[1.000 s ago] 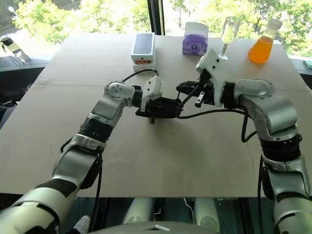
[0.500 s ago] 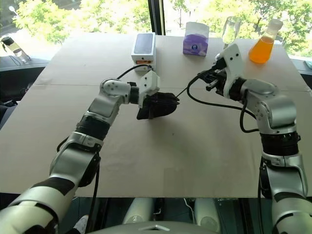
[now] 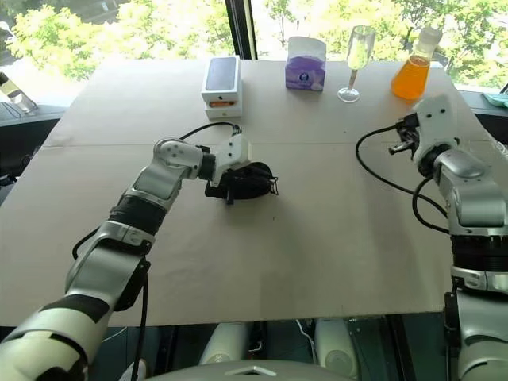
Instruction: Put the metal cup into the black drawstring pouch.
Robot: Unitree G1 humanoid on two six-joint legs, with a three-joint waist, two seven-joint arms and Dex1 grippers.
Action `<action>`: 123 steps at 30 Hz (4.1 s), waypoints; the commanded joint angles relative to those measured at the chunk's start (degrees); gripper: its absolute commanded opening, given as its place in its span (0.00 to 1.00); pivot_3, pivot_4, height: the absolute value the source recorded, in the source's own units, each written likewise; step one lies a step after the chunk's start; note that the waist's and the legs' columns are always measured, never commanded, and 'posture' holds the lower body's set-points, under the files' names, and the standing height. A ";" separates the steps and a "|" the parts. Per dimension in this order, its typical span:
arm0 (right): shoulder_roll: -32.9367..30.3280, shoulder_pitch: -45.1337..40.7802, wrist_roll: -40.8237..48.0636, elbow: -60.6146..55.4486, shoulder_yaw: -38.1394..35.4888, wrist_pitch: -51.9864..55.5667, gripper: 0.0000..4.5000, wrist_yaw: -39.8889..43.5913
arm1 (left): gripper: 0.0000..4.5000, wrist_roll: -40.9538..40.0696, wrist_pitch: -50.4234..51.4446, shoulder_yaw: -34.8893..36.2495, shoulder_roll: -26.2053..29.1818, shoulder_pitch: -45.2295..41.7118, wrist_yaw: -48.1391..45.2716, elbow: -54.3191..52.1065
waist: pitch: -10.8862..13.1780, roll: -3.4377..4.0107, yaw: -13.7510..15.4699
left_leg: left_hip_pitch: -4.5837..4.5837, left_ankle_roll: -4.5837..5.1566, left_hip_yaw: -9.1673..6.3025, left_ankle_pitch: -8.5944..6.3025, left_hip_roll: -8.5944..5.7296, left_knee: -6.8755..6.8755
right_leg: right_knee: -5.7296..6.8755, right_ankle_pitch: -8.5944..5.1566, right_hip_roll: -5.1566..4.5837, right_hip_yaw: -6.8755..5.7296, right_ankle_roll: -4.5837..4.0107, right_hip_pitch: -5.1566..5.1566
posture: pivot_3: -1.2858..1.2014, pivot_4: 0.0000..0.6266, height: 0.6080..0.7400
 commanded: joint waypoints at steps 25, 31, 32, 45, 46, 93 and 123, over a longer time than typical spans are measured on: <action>21.46 0.44 0.83 -3.94 19.12 0.99 0.63 2.07 | 0.00 -6.17 7.73 4.94 3.54 4.12 -2.57 -9.87 | 0.02 -0.04 0.57 | -0.22 0.00 -0.21 0.00 -0.04 0.09 | -0.09 0.00 -0.09 -0.21 0.01 -0.01 | 0.52 0.24 0.98; 23.26 -0.01 -0.04 -2.24 19.94 -0.63 0.63 3.38 | 0.00 -6.44 9.54 5.53 4.02 5.44 -2.30 -12.74 | 0.02 -0.04 0.44 | -0.20 -0.01 -0.21 0.00 -0.03 0.08 | -0.07 0.00 -0.08 -0.20 0.01 -0.01 | 0.52 0.24 0.98; 23.64 -0.14 -0.19 -1.89 20.03 -0.84 0.63 3.48 | 0.00 -6.44 9.62 5.56 4.11 5.60 -2.28 -12.95 | 0.02 -0.04 0.44 | -0.20 -0.01 -0.21 0.00 -0.03 0.09 | -0.07 0.00 -0.08 -0.20 0.01 -0.01 | 0.52 0.24 0.98; 29.66 -2.15 -3.63 6.55 19.48 -7.41 0.57 1.75 | 0.00 -6.98 10.55 5.57 4.96 6.58 -1.94 -14.51 | 0.02 -0.04 0.40 | -0.17 -0.01 -0.20 0.01 -0.04 0.09 | -0.04 0.00 -0.07 -0.19 0.00 -0.01 | 0.52 0.24 0.98; 30.03 -2.20 -4.07 7.53 19.47 -8.30 0.51 1.44 | 0.00 -7.00 10.61 5.59 5.04 6.67 -1.94 -14.61 | 0.02 -0.04 0.38 | -0.18 -0.01 -0.20 0.01 -0.04 0.09 | -0.05 0.00 -0.08 -0.19 0.00 -0.01 | 0.52 0.24 0.98; 1.71 14.97 0.32 -17.55 10.17 0.75 0.95 3.25 | 0.86 -22.75 39.83 15.62 5.34 9.12 8.98 -27.64 | 0.02 -0.05 0.76 | -0.26 0.01 -0.11 -0.01 -0.03 0.03 | -0.03 -0.01 -0.13 -0.04 0.03 -0.19 | 0.52 0.24 0.98; -4.73 35.09 12.17 -17.20 -12.84 -19.44 1.00 20.77 | 0.99 -33.17 32.21 40.48 0.51 67.97 34.77 -71.24 | 0.00 -0.08 1.97 | 0.21 0.26 -0.19 -0.16 0.01 0.04 | -0.10 -0.07 -0.13 -0.04 -0.09 0.25 | 0.52 0.24 0.98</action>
